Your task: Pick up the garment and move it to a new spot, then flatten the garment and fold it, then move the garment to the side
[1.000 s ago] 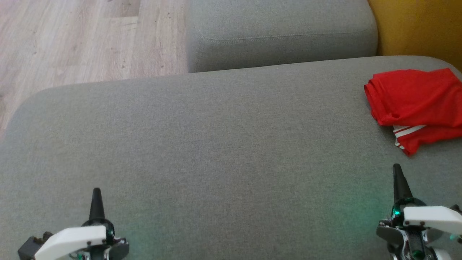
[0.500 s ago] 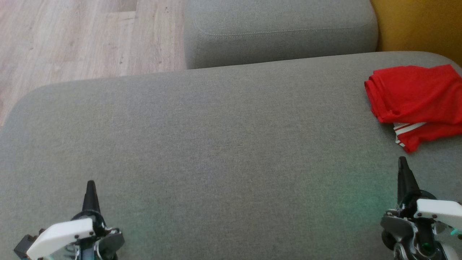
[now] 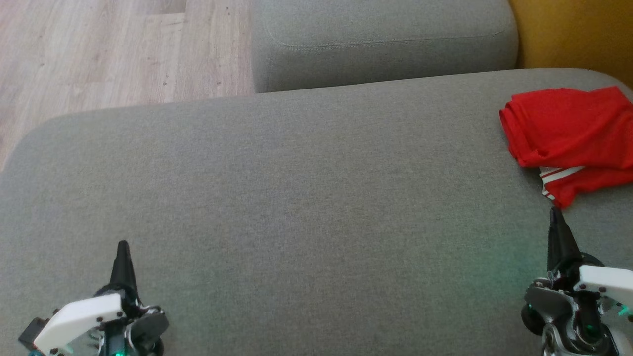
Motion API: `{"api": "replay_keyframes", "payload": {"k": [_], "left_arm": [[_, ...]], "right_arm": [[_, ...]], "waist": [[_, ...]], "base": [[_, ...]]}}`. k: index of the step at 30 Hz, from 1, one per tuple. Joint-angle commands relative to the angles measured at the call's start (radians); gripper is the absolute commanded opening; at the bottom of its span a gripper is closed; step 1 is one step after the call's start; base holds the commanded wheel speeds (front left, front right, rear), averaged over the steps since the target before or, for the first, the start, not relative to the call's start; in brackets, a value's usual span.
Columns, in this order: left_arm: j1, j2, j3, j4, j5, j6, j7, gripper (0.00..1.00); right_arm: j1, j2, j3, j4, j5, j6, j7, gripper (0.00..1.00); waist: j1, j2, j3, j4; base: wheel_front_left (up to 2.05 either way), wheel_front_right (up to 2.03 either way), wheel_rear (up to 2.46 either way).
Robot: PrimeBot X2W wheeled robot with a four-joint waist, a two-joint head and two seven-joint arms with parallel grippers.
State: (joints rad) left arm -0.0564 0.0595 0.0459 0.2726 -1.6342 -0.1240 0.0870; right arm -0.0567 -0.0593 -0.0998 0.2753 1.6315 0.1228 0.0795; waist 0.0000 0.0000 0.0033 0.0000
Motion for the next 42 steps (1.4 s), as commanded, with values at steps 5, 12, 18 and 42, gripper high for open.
{"api": "replay_keyframes", "payload": {"k": [5, 12, 18, 42], "left_arm": [[-0.049, 0.011, 0.040, -0.029, 0.003, -0.007, 0.004, 0.00], [-0.049, 0.009, 0.043, -0.028, 0.005, -0.007, 0.006, 0.00], [-0.050, 0.008, 0.045, -0.028, 0.006, -0.007, 0.008, 0.00], [-0.050, 0.003, 0.051, -0.028, 0.012, -0.007, 0.013, 0.00]], "right_arm": [[-0.048, -0.013, 0.017, -0.032, 0.003, 0.008, 0.009, 0.00], [-0.049, -0.011, 0.014, -0.032, 0.001, 0.008, 0.011, 0.00], [-0.049, -0.010, 0.012, -0.032, -0.001, 0.008, 0.013, 0.00], [-0.049, -0.005, 0.005, -0.032, -0.007, 0.008, 0.018, 0.00]], "waist": [[0.0000, 0.0000, 0.000, 0.000], [0.0000, 0.0000, 0.000, 0.000], [0.0000, 0.0000, 0.000, 0.000], [0.0000, 0.0000, 0.000, 0.000]], "base": [[0.00, 0.00, 0.00], [0.00, 0.00, 0.00], [0.00, 0.00, 0.00], [0.00, 0.00, 0.00]]}}
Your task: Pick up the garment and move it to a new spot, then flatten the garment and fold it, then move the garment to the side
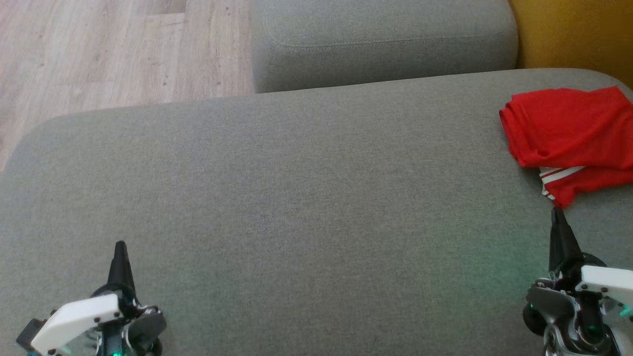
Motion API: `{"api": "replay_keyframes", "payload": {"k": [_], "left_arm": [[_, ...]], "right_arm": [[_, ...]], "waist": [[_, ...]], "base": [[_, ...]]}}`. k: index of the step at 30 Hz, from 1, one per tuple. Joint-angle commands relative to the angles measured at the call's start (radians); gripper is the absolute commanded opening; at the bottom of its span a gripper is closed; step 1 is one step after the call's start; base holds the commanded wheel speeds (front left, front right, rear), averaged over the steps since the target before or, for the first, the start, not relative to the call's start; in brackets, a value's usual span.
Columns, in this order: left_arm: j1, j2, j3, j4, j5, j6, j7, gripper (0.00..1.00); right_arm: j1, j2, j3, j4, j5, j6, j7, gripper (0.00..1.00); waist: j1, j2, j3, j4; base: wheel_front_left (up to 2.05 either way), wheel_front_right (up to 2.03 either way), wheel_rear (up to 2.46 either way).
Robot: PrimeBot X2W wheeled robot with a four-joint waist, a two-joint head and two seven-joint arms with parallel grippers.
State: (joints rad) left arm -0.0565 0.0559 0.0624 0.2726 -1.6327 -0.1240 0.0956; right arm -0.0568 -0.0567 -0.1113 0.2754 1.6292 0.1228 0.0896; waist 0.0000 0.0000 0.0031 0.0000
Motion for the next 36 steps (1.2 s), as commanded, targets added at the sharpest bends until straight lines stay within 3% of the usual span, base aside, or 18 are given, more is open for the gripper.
{"api": "replay_keyframes", "payload": {"k": [1, 36], "left_arm": [[-0.050, 0.007, 0.035, -0.028, 0.010, -0.007, 0.004, 0.00], [-0.051, 0.002, 0.042, -0.028, 0.016, -0.007, 0.010, 0.00]], "right_arm": [[-0.049, -0.007, 0.016, -0.032, -0.005, 0.008, 0.009, 0.00], [-0.050, -0.002, 0.009, -0.031, -0.011, 0.008, 0.015, 0.00]], "waist": [[0.0000, 0.0000, 0.000, 0.000], [0.0000, 0.0000, 0.000, 0.000]], "base": [[0.00, 0.00, 0.00], [0.00, 0.00, 0.00]]}}
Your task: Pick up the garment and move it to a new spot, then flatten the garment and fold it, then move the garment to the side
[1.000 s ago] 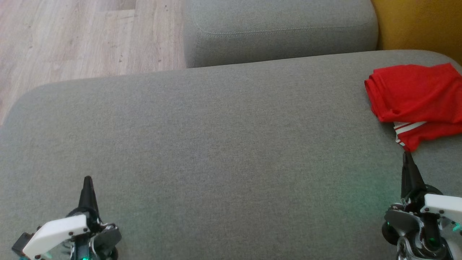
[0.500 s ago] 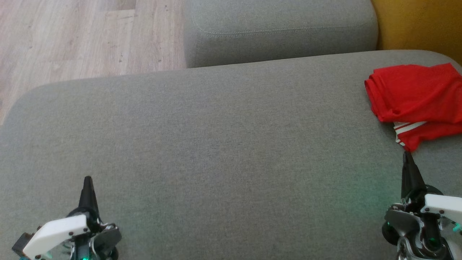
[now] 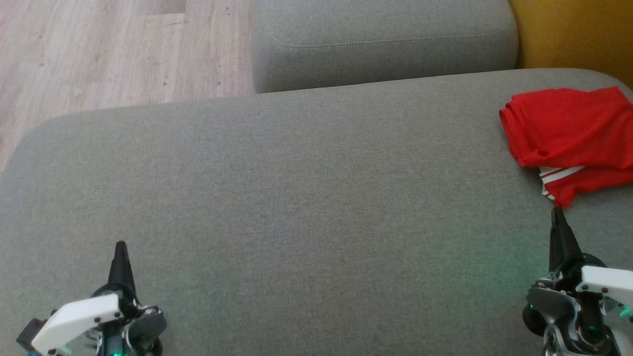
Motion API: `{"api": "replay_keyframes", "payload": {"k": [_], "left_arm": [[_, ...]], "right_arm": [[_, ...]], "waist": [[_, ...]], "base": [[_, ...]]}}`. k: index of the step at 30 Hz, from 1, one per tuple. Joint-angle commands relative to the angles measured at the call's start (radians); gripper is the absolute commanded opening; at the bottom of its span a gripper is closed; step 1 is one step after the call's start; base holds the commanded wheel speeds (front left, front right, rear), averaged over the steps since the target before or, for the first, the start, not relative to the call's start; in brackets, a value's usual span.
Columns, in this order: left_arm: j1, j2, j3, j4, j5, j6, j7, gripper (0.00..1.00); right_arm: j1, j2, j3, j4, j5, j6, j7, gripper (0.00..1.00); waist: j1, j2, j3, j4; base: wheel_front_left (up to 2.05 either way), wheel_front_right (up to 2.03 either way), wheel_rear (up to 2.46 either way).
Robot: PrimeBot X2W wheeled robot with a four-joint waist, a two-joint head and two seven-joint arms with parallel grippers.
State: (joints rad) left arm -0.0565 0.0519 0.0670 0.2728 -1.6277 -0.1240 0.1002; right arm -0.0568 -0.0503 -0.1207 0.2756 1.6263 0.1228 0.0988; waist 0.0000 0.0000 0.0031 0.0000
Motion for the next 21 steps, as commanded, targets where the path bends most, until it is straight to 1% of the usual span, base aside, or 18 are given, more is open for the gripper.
{"api": "replay_keyframes", "payload": {"k": [1, 21], "left_arm": [[-0.051, 0.006, 0.037, -0.028, 0.011, -0.007, 0.005, 0.00], [-0.051, 0.004, 0.040, -0.028, 0.013, -0.007, 0.007, 0.00]], "right_arm": [[-0.050, -0.008, 0.018, -0.031, -0.009, 0.008, 0.005, 0.00], [-0.050, -0.006, 0.015, -0.031, -0.011, 0.008, 0.008, 0.00]], "waist": [[0.0000, 0.0000, 0.000, 0.000], [0.0000, 0.0000, 0.000, 0.000]], "base": [[0.00, 0.00, 0.00], [0.00, 0.00, 0.00]]}}
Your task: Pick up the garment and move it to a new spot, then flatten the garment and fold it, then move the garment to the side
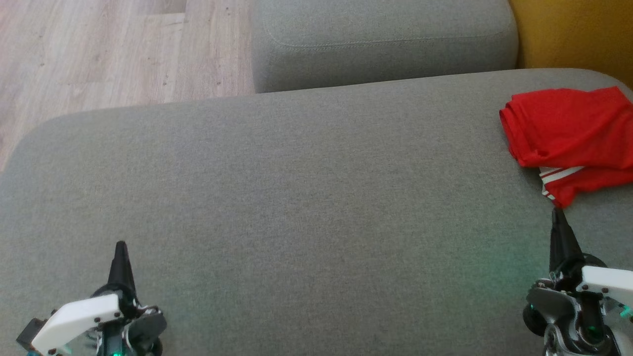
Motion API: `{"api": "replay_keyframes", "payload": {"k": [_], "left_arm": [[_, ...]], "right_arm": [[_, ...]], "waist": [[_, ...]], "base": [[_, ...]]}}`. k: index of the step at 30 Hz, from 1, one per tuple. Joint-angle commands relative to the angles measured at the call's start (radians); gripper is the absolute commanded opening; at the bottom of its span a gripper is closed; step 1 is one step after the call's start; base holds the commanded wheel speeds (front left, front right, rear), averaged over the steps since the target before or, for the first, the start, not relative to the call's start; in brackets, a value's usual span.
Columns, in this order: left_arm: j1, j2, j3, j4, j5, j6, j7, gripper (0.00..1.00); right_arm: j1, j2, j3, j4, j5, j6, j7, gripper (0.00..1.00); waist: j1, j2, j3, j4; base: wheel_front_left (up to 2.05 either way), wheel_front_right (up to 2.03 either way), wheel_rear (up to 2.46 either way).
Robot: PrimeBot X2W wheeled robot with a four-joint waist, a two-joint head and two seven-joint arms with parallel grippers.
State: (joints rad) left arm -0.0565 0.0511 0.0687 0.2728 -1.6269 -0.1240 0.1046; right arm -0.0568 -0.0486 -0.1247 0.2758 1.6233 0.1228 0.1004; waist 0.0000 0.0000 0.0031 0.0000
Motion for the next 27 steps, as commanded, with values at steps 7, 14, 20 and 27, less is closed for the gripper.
{"api": "replay_keyframes", "payload": {"k": [7, 14, 20, 27], "left_arm": [[-0.051, 0.004, 0.039, -0.028, 0.013, -0.007, 0.004, 0.00], [-0.051, 0.004, 0.040, -0.028, 0.014, -0.007, 0.004, 0.00], [-0.051, 0.003, 0.040, -0.028, 0.014, -0.007, 0.005, 0.00], [-0.051, 0.003, 0.041, -0.028, 0.015, -0.007, 0.005, 0.00]], "right_arm": [[-0.050, -0.007, 0.018, -0.031, -0.009, 0.008, 0.007, 0.00], [-0.051, -0.007, 0.017, -0.031, -0.009, 0.008, 0.008, 0.00], [-0.051, -0.006, 0.017, -0.031, -0.010, 0.008, 0.008, 0.00], [-0.051, -0.006, 0.016, -0.031, -0.010, 0.008, 0.009, 0.00]], "waist": [[0.0000, 0.0000, 0.000, 0.000], [0.0000, 0.0000, 0.000, 0.000], [0.0000, 0.0000, 0.000, 0.000], [0.0000, 0.0000, 0.000, 0.000]], "base": [[0.00, 0.00, 0.00], [0.00, 0.00, 0.00], [0.00, 0.00, 0.00], [0.00, 0.00, 0.00]]}}
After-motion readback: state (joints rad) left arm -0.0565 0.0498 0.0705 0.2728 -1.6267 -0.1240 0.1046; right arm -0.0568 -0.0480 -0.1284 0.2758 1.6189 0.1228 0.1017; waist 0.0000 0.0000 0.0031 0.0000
